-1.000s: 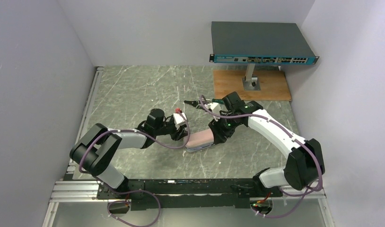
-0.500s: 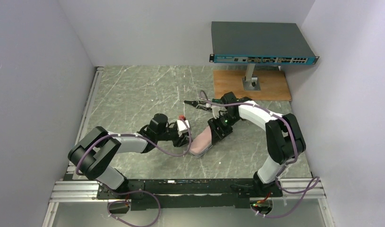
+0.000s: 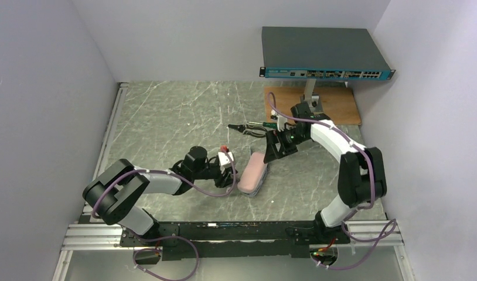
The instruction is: Open the umbrella
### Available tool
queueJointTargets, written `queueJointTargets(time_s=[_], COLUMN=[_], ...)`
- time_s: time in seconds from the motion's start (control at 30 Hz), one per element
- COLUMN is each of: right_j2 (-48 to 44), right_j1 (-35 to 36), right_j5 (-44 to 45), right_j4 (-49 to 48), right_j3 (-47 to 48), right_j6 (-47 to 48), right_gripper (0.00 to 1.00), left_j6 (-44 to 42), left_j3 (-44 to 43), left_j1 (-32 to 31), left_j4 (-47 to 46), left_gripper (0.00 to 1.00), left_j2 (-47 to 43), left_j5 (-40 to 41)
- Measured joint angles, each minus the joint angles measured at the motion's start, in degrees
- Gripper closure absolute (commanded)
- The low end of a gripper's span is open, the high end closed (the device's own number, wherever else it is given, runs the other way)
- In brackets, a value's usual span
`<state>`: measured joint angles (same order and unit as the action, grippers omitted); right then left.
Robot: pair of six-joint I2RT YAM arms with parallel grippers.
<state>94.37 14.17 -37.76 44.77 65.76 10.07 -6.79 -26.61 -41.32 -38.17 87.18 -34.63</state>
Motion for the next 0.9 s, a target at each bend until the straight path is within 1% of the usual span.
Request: queueJointTargets(time_s=[0.13,0.2,0.27,0.37,0.4,0.47,0.57,0.6,0.7,0.77,0.9], right_j2=[-5.51,-6.49,-5.99,-3.96,-3.10,-1.25,1.33,2.12,4.04,4.59,4.87], right_j1=[-0.24,-0.09,0.13,0.37,0.50,0.63,0.76,0.79,0.81,0.87,0.90], right_j5=[-2.67,-4.50,-5.86,-7.63,-7.91,-8.35,-8.79,-8.79,-8.79,-9.38,-9.94], right_j4=[0.28,-0.28,-1.18,-3.08,-3.82,-5.14,-7.02,-7.39,-7.74,-7.74,-8.04], right_j3=[-5.01,-7.32,-9.22,-11.39,-11.85,-12.31,-12.31,-12.28,-12.11,-12.04,-12.02], right_j6=[-5.62,-8.70,-11.28,-14.73,-15.69,-17.14,-18.03,-18.01,-17.68,-17.25,-16.65], right_gripper=[0.04,0.02,0.00,0.00,0.02,0.10,0.34,0.40,0.57,0.67,0.75], left_j6=[-0.04,-0.02,0.22,0.87,1.46,2.32,3.52,3.63,2.93,2.21,1.22], left_j3=[1.90,2.05,1.88,0.46,-0.35,-2.08,-3.41,-3.43,-2.54,-0.07,4.94], left_j1=[-0.02,-0.17,-0.68,-1.77,-2.21,-3.04,-3.69,-3.80,-3.87,-3.89,-4.33], left_j4=[-0.17,-0.11,-0.85,-1.75,-1.90,-2.08,-3.08,-3.52,-4.22,-4.22,-4.11], left_gripper=[0.57,0.58,0.58,0.59,0.59,0.59,0.57,0.56,0.55,0.55,0.55], left_j2=[-0.74,-0.61,0.17,3.08,4.39,6.64,7.96,7.96,6.97,4.31,-1.49], left_j5=[-0.02,0.02,0.02,0.26,0.48,1.05,1.62,1.75,1.99,1.97,1.90])
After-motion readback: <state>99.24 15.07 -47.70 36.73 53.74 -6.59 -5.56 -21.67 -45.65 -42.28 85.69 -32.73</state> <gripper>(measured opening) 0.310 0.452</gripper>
